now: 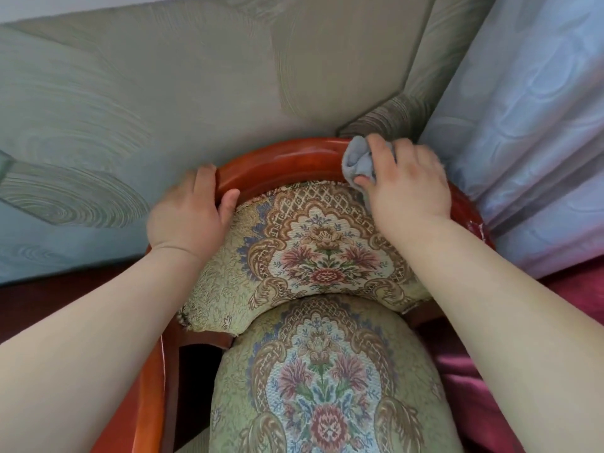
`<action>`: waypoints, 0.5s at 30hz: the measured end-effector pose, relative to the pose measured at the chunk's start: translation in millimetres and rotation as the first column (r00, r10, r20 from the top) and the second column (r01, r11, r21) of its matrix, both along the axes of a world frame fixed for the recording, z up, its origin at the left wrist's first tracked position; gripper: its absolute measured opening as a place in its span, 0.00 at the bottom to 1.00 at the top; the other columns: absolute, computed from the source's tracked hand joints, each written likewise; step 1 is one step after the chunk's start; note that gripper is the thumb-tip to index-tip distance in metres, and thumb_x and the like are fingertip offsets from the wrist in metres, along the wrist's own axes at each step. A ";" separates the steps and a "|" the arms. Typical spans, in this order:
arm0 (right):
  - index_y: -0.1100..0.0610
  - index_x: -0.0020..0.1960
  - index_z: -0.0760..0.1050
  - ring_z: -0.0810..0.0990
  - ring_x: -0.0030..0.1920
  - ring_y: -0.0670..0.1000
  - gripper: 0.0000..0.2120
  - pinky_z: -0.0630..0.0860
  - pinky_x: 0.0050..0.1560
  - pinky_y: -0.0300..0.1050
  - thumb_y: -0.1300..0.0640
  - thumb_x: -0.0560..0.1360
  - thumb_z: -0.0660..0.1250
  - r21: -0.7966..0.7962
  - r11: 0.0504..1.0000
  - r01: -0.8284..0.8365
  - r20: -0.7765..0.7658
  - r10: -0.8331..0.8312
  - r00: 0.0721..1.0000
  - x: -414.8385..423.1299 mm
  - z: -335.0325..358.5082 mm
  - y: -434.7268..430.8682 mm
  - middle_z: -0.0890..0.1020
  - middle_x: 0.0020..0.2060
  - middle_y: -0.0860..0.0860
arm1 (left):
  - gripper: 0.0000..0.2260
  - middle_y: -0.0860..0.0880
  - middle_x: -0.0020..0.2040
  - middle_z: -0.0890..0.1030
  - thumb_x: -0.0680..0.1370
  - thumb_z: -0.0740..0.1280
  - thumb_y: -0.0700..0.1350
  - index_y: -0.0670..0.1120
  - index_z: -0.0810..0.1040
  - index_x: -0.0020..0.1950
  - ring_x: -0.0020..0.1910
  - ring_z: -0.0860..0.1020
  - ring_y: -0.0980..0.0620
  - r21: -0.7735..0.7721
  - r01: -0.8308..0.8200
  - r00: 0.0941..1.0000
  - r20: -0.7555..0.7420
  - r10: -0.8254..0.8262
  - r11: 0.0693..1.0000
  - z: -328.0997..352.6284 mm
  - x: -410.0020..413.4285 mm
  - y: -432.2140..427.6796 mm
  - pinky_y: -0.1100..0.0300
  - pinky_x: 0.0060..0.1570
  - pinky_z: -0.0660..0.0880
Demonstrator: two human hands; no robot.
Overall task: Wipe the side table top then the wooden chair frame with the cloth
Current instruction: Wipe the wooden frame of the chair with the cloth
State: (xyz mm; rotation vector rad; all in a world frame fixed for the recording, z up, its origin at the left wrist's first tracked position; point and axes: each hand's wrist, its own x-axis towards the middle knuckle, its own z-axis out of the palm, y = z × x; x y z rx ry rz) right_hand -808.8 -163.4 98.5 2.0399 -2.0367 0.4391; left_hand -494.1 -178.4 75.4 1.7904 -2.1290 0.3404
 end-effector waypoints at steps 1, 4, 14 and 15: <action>0.56 0.75 0.67 0.75 0.57 0.67 0.28 0.69 0.66 0.63 0.45 0.80 0.65 0.003 0.999 0.039 0.004 -0.039 0.999 -7.0 -3.4 8.1 0.77 0.58 0.64 | 0.26 0.35 0.52 0.80 0.84 0.55 0.61 0.40 0.73 0.66 0.39 0.80 0.31 0.004 0.001 1.000 0.001 -0.001 1.000 -0.1 0.3 1.3 0.47 0.32 0.70; 0.57 0.77 0.64 0.73 0.61 0.68 0.29 0.62 0.73 0.66 0.48 0.80 0.64 0.032 0.991 0.132 0.008 -0.133 0.991 -13.6 -9.7 23.0 0.74 0.60 0.65 | 0.26 0.36 0.53 0.81 0.84 0.54 0.61 0.40 0.73 0.67 0.39 0.80 0.32 0.025 0.003 1.000 -0.009 -0.003 1.000 0.0 0.8 1.8 0.47 0.32 0.71; 0.54 0.78 0.67 0.72 0.65 0.66 0.29 0.60 0.77 0.63 0.45 0.80 0.65 -0.018 0.998 -0.056 0.053 0.057 0.997 18.8 0.9 -2.2 0.75 0.63 0.61 | 0.25 0.41 0.55 0.83 0.82 0.56 0.63 0.48 0.74 0.71 0.47 0.82 0.35 0.067 0.088 0.996 0.020 -0.090 0.994 43.8 -25.4 -7.5 0.45 0.41 0.78; 0.54 0.78 0.66 0.72 0.65 0.65 0.29 0.61 0.77 0.62 0.46 0.80 0.67 -0.025 0.999 -0.046 0.046 0.047 0.998 11.0 -0.5 1.6 0.76 0.63 0.61 | 0.24 0.43 0.57 0.83 0.83 0.56 0.63 0.49 0.74 0.71 0.50 0.82 0.36 0.073 0.154 0.988 0.016 -0.156 0.985 52.4 -41.0 -17.0 0.47 0.42 0.78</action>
